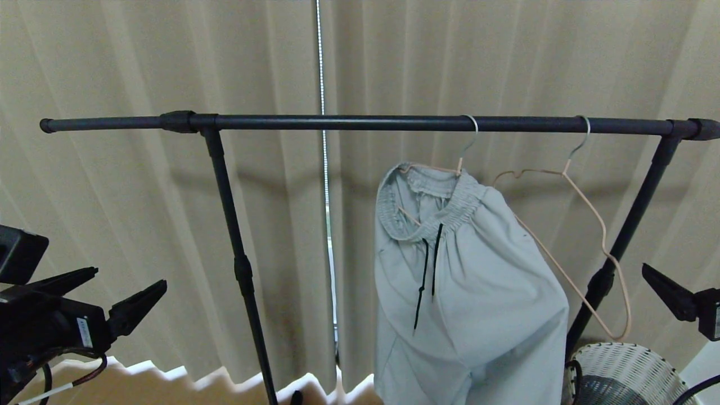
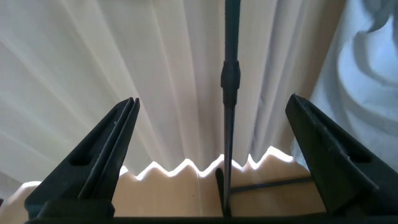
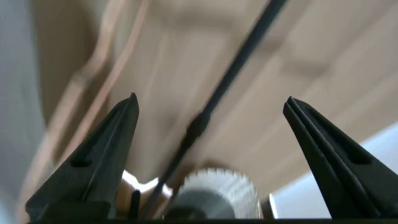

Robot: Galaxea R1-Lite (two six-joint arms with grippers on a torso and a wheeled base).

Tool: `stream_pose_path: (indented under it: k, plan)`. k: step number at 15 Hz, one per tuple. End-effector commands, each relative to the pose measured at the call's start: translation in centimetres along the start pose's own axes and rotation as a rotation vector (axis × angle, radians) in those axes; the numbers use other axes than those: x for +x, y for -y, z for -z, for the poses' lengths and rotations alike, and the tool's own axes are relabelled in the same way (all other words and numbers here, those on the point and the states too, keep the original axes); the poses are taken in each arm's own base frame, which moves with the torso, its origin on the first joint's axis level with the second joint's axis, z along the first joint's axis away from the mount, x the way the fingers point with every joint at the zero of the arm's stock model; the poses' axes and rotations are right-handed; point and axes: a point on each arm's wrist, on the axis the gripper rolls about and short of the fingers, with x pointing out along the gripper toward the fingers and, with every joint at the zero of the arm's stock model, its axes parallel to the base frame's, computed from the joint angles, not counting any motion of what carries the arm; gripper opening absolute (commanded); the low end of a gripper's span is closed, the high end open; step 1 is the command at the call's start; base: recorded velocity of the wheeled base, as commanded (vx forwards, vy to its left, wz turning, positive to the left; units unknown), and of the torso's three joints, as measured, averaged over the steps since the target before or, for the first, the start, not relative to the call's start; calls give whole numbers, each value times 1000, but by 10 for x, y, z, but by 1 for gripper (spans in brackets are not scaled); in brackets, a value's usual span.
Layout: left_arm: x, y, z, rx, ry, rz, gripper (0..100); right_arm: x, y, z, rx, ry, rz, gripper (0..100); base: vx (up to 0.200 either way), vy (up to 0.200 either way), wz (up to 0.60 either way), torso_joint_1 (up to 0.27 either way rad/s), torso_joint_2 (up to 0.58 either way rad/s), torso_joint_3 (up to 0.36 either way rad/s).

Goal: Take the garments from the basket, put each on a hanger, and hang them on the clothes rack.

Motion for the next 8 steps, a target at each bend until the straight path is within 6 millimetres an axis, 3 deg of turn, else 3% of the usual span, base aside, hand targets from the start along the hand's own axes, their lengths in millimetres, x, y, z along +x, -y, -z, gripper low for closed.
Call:
stream_pose_path:
  k: [1, 5, 8]
  plan:
    - [-2, 2, 5, 1, -5, 3, 100, 9, 1, 13, -2, -103, 8, 100, 0, 0, 0, 0, 0, 0]
    - [-2, 3, 5, 8, 33, 9, 100, 6, -3, 32, 18, -191, -13, 100, 0, 0, 0, 0, 0, 0]
    - [-5, 4, 11, 9, 16, 11, 100, 7, -4, 35, 16, -211, -15, 100, 0, 0, 0, 0, 0, 0]
